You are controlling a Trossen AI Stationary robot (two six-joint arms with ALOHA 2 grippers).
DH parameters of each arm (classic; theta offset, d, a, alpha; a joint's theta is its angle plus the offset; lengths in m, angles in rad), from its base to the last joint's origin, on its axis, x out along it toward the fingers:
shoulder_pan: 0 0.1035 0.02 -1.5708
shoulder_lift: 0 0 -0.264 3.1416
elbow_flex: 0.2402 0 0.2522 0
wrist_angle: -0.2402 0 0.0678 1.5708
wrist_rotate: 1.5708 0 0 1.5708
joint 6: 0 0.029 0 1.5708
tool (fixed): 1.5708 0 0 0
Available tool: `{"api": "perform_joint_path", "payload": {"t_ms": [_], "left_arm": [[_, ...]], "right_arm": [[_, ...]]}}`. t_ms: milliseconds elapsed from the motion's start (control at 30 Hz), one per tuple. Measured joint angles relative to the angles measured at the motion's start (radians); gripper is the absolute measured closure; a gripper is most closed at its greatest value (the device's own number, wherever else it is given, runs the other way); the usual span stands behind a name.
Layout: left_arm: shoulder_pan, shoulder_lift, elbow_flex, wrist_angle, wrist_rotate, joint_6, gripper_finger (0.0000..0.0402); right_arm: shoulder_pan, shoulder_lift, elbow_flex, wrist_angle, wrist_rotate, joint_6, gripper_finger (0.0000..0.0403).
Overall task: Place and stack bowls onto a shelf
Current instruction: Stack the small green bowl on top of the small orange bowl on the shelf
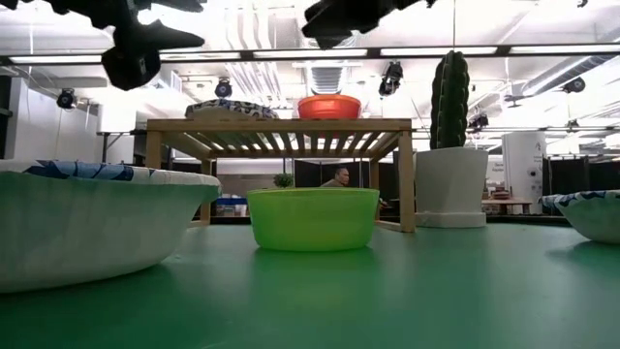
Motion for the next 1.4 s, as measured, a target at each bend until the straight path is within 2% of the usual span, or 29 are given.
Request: {"api": "perform_joint_path", "payload": {"t_ms": [200,400,500,667,767,867,967,1100,1400], "left_arm": [[-0.069,0.094,0.050,-0.007,0.101,-0.235,0.0265],[-0.159,0.249,0.201,-0.088,0.108,-0.384,0.0265],[-0.193,0.332,0.318,-0.287,0.138,-0.469,0.0265],[-0.229,0.472,0.564,-0.785,0.209,-0.668,0.0265],[-0.269,0.555,0.687,-0.983,0.255,-0.761,0.0265],[-0.308,0.621,0.770,-1.121,0.358,-0.852,0.0267],[-0.350,0.656,0.811,-1.171,0.405,-0.940,0.0271],[-0.393,0.676,0.817,-1.172,0.405,-1.002,0.0276],[-0.410,0.689,0.783,-1.173,0.278,-0.907,0.0286]], "right_arm": [[0.000,-0.076,-0.164,0.193,-0.001,0.038,0.0360],[0.000,-0.127,-0.236,0.284,-0.006,0.067,0.0360],[0.000,-0.130,-0.255,0.292,-0.006,0.056,0.0360],[0.000,-0.133,-0.257,0.313,-0.006,0.064,0.0360],[0.000,-0.133,-0.258,0.307,-0.006,0.064,0.0360],[0.000,-0.133,-0.258,0.309,-0.006,0.063,0.0360],[0.000,-0.133,-0.258,0.308,-0.006,0.064,0.0360],[0.000,-0.133,-0.258,0.308,-0.006,0.078,0.0360],[0.036,-0.133,-0.255,0.270,-0.005,0.175,0.0360]]}}
